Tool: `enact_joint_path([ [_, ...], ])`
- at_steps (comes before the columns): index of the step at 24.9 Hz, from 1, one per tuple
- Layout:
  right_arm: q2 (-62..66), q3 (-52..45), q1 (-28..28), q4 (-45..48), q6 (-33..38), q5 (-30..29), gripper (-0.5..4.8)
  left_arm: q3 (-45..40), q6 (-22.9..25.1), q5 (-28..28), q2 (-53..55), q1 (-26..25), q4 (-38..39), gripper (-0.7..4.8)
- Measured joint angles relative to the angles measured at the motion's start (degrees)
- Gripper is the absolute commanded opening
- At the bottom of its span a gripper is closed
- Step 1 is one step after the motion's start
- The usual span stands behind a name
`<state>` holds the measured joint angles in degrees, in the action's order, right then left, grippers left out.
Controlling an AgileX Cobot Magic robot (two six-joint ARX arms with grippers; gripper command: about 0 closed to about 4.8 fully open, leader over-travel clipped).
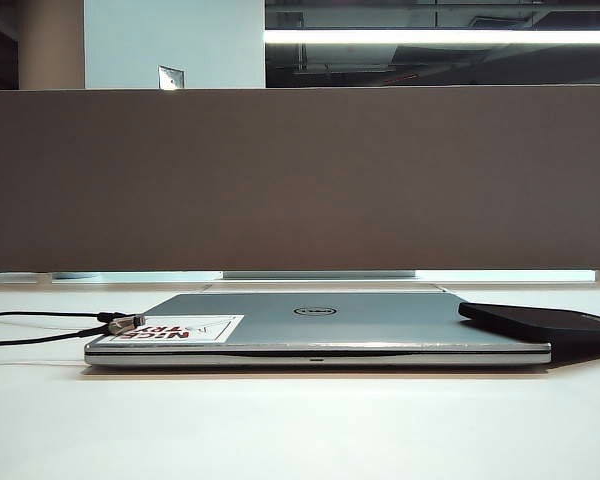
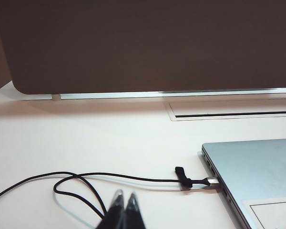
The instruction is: Pick up the charging cable and the phone, plug the charging cable into the charging port on the phone, and finally place them back on the table.
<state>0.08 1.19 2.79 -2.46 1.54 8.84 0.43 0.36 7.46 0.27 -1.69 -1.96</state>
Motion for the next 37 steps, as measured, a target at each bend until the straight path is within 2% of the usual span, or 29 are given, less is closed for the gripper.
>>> enact_joint_path([
  [8,0.00,0.02,0.00,0.02,-0.09,-0.52,-0.01,0.00,-0.28,0.00,-0.02,0.00,0.00,-0.06],
  [11,0.00,2.10,0.04,-0.44,-0.09,-1.51,-0.01,-0.02,-5.73,0.00,-0.02,0.00,-1.38,-0.06],
  [12,0.00,4.07,0.04,0.07,-0.09,-1.55,-0.01,0.13,-9.03,0.00,0.00,0.00,-2.95,-0.06],
  [14,0.17,6.99,0.04,-0.04,-0.09,-1.55,-0.01,1.95,-10.51,0.00,0.00,0.00,-4.24,-0.06],
  [20,5.33,17.27,0.04,-0.31,0.09,-4.02,-0.01,8.98,-10.62,0.00,2.64,0.00,-5.09,-0.06],
  [26,19.69,29.70,0.04,-0.48,0.46,-13.03,-0.03,18.16,-10.73,0.00,19.63,0.00,-7.28,-0.06],
  [28,22.18,31.91,0.07,-1.20,1.22,-14.16,-0.03,19.76,-10.73,-0.07,23.04,0.46,-7.37,-0.06],
  [31,25.62,34.56,0.11,-3.96,5.14,-16.13,-0.03,22.62,-9.38,-0.11,31.12,4.22,-7.96,-0.06],
  [34,25.99,34.56,0.24,-4.92,5.73,-17.64,-0.03,22.64,-6.69,-0.07,36.87,8.90,-9.97,-0.06],
  [36,25.86,34.58,2.19,-5.29,5.79,-17.70,-0.04,22.64,-4.76,0.02,40.79,11.30,-12.46,-0.06],
  [37,25.86,34.58,4.96,-5.84,5.79,-17.70,-0.04,22.69,-4.00,0.00,43.60,12.44,-13.94,-0.06],
])
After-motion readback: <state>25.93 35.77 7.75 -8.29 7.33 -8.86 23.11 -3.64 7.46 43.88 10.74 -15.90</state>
